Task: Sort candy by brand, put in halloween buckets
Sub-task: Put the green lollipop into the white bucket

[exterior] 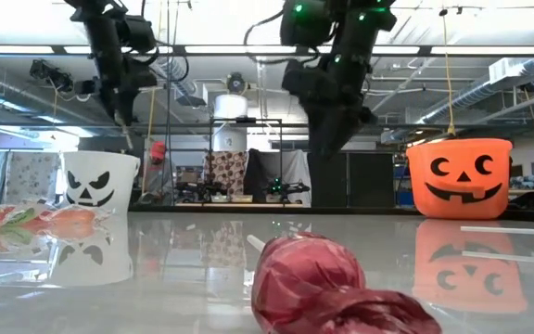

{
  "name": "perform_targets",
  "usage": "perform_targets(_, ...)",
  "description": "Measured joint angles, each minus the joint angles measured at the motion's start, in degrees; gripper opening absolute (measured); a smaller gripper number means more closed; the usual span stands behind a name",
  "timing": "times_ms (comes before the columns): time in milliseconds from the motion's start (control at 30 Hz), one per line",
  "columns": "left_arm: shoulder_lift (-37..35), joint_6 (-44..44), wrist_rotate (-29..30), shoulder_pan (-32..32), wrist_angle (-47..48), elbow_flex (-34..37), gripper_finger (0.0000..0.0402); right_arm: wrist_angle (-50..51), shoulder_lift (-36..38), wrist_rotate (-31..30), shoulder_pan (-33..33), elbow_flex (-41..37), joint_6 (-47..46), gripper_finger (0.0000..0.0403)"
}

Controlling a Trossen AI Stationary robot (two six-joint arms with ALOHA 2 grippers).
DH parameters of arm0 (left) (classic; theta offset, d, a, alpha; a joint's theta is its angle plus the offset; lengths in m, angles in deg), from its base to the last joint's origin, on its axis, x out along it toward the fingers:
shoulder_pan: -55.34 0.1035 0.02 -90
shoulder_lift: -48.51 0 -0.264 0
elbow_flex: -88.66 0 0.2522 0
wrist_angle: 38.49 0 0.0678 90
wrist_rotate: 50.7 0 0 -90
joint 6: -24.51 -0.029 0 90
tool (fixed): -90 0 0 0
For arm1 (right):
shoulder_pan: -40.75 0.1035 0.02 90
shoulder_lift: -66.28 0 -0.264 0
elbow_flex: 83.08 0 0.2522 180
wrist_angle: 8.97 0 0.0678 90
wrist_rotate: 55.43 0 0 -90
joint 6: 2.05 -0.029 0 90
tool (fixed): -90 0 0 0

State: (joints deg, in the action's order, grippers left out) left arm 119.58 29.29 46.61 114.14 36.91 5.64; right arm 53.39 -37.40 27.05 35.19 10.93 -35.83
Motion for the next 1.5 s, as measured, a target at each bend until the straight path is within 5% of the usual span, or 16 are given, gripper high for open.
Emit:
perform_targets(333, -0.1, 4.0, -1.0, 0.1, 0.5, 0.9, 0.0116, 5.0, 8.1, -1.9, -2.2, -2.8, 2.7, 0.0177)
perform_targets(900, -0.7, 4.6, -1.2, 0.0, 5.7, -0.5, 0.0117, -16.7, 31.5, 7.6, -2.0, -33.6, -12.8, 0.0173)
perform_targets(1500, 0.9, 6.4, -0.9, 0.0, -2.9, 8.2, 0.0146, -24.9, 33.6, 8.8, -2.0, -37.9, -11.6, 0.0165)
